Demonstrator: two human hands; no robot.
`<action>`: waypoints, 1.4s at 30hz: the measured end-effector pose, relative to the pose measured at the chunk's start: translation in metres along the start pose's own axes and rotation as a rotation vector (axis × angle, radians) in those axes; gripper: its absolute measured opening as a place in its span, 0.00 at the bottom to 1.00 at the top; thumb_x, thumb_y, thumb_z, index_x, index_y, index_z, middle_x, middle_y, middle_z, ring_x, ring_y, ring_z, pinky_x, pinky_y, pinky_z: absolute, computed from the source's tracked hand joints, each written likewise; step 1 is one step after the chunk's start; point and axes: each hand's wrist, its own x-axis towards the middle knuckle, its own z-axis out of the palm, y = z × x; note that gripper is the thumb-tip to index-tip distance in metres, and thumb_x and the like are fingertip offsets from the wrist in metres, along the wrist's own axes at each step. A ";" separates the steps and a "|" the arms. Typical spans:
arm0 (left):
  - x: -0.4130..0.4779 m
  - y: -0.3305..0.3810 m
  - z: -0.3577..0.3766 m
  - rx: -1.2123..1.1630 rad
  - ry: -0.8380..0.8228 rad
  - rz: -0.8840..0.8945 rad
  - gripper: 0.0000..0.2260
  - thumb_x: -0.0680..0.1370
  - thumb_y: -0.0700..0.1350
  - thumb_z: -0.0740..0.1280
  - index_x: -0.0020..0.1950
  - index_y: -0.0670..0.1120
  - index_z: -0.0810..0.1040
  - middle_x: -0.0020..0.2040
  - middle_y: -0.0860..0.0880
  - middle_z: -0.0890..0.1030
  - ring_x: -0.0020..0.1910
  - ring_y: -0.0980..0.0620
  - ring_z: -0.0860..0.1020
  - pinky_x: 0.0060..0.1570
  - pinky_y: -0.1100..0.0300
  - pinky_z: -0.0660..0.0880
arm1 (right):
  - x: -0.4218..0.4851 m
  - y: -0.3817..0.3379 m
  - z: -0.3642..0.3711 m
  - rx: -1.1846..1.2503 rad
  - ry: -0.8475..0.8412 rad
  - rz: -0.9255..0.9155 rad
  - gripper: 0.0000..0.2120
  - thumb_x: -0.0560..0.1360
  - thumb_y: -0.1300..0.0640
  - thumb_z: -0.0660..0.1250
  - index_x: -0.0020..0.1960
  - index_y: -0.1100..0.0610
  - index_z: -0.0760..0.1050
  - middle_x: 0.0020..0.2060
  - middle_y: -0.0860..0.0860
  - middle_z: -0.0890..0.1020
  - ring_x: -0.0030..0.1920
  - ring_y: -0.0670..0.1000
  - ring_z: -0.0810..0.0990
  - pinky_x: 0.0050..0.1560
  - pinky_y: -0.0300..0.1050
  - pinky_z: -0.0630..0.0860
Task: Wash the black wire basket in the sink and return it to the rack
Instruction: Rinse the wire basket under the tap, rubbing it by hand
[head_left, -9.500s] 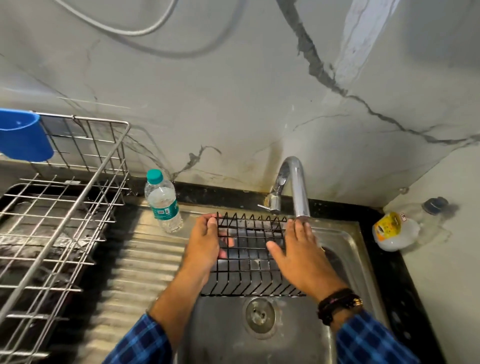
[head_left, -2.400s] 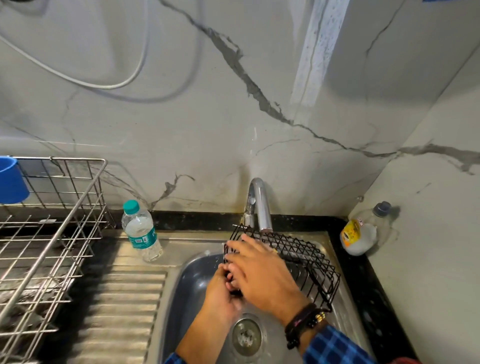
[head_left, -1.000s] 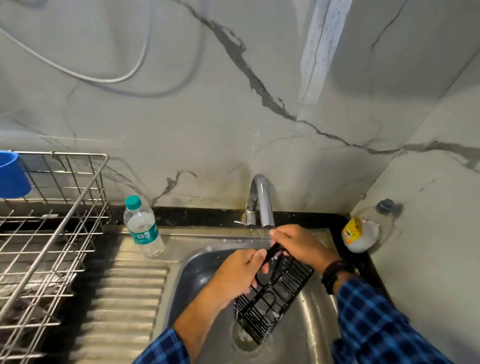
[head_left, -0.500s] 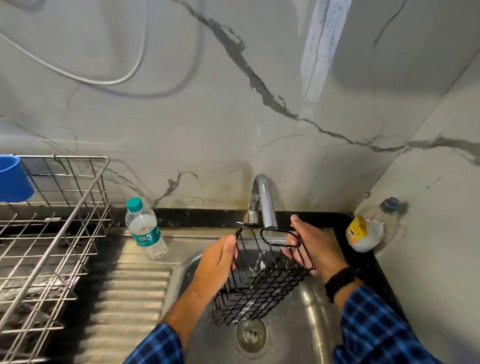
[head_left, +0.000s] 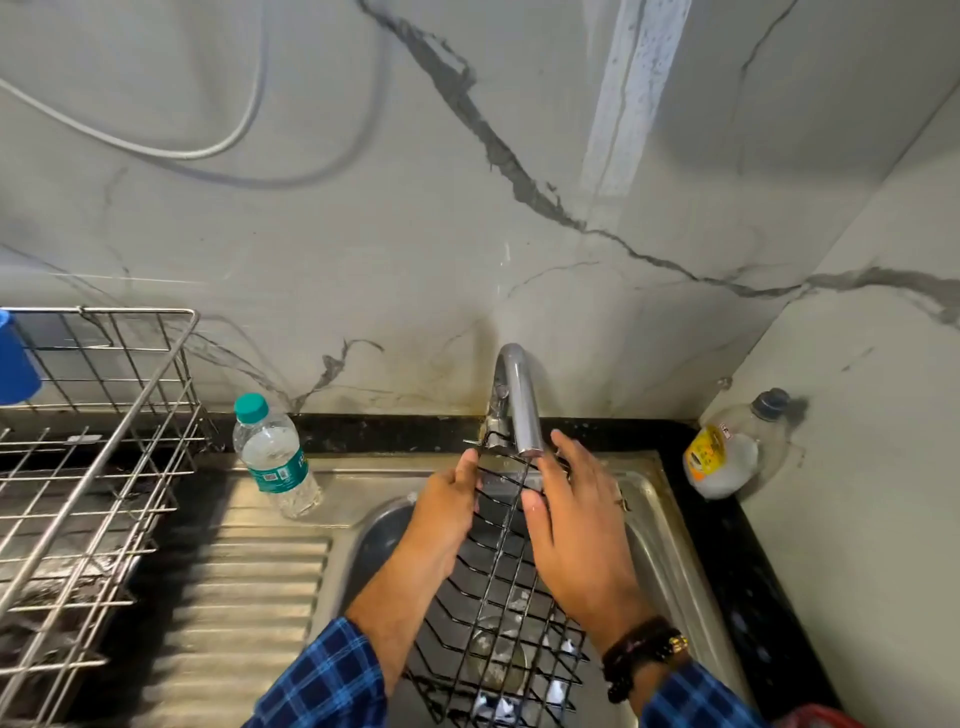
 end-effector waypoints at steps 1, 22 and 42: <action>-0.003 -0.001 0.001 -0.026 -0.003 -0.061 0.20 0.84 0.58 0.54 0.41 0.47 0.74 0.30 0.51 0.69 0.28 0.54 0.66 0.28 0.61 0.64 | -0.003 0.005 0.004 -0.057 -0.018 -0.050 0.27 0.81 0.43 0.47 0.78 0.49 0.59 0.78 0.48 0.60 0.77 0.50 0.58 0.77 0.61 0.55; -0.040 -0.048 -0.006 -0.947 0.262 -0.426 0.17 0.83 0.59 0.57 0.39 0.50 0.71 0.24 0.54 0.67 0.18 0.58 0.63 0.17 0.67 0.58 | -0.050 0.011 -0.002 -0.039 -0.555 -0.250 0.28 0.81 0.36 0.39 0.78 0.37 0.35 0.76 0.36 0.32 0.76 0.39 0.29 0.78 0.52 0.35; -0.080 -0.041 -0.031 -1.255 0.202 -0.168 0.24 0.81 0.63 0.56 0.30 0.50 0.68 0.20 0.54 0.61 0.16 0.59 0.57 0.18 0.66 0.51 | 0.011 0.012 0.012 0.369 -0.700 0.243 0.16 0.82 0.39 0.55 0.62 0.45 0.74 0.57 0.45 0.78 0.56 0.45 0.77 0.63 0.51 0.74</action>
